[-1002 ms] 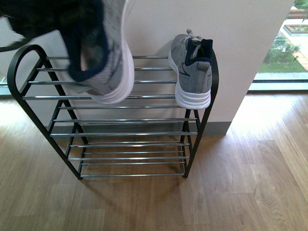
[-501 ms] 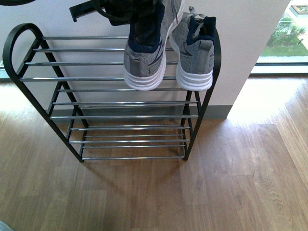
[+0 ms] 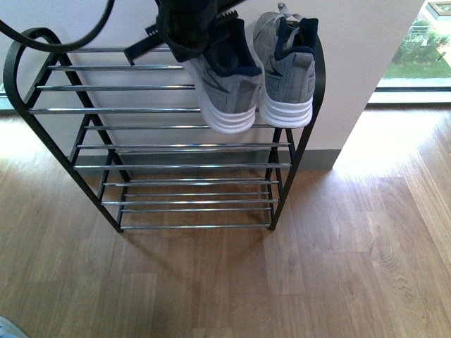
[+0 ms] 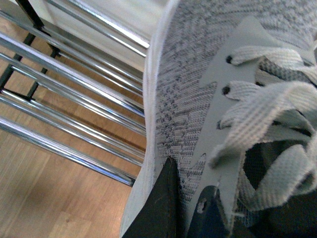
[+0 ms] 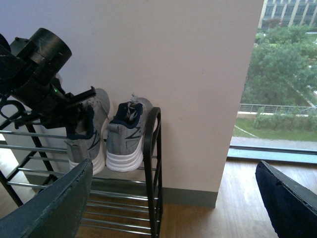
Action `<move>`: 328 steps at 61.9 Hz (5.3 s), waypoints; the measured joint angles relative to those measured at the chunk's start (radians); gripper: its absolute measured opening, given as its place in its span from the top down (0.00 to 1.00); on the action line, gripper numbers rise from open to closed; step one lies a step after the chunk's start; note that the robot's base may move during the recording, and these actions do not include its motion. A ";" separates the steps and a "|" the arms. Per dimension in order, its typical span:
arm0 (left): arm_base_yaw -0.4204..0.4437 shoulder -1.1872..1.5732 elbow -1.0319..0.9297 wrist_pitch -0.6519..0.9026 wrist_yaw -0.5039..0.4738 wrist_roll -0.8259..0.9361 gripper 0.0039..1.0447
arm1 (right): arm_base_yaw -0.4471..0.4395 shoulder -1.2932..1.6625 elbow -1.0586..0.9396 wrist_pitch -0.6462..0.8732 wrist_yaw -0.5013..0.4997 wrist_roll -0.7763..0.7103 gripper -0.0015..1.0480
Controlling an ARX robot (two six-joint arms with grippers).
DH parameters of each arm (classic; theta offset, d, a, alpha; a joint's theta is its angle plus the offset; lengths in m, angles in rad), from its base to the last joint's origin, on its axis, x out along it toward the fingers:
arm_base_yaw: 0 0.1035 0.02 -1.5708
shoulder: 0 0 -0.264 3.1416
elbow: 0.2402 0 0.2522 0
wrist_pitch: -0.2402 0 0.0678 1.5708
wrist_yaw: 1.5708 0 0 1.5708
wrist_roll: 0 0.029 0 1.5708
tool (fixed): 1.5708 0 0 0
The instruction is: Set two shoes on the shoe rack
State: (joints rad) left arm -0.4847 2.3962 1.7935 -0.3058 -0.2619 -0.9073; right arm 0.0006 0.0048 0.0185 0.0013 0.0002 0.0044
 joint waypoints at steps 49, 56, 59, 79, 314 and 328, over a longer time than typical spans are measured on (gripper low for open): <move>0.011 0.171 0.238 -0.038 0.076 0.051 0.76 | 0.000 0.000 0.000 0.000 0.000 0.000 0.09; 0.014 0.134 0.186 -0.003 0.116 0.051 0.57 | 0.000 0.000 0.000 0.000 0.000 0.000 0.09; 0.014 0.106 0.151 0.015 0.136 0.052 0.51 | 0.000 0.000 0.000 0.000 0.000 0.000 0.09; 0.022 -0.222 -0.280 0.513 -0.093 0.362 0.19 | 0.000 0.000 0.000 0.000 0.000 0.000 0.09; 0.481 -2.380 -1.778 0.306 0.261 0.897 0.08 | 0.000 0.000 0.000 0.000 0.000 -0.001 0.09; 0.481 -2.380 -1.778 0.306 0.261 0.900 0.09 | 0.000 0.000 0.000 0.000 0.000 -0.001 0.09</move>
State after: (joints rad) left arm -0.0032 0.0162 0.0151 -0.0002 -0.0006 -0.0078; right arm 0.0006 0.0051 0.0185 0.0013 0.0006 0.0032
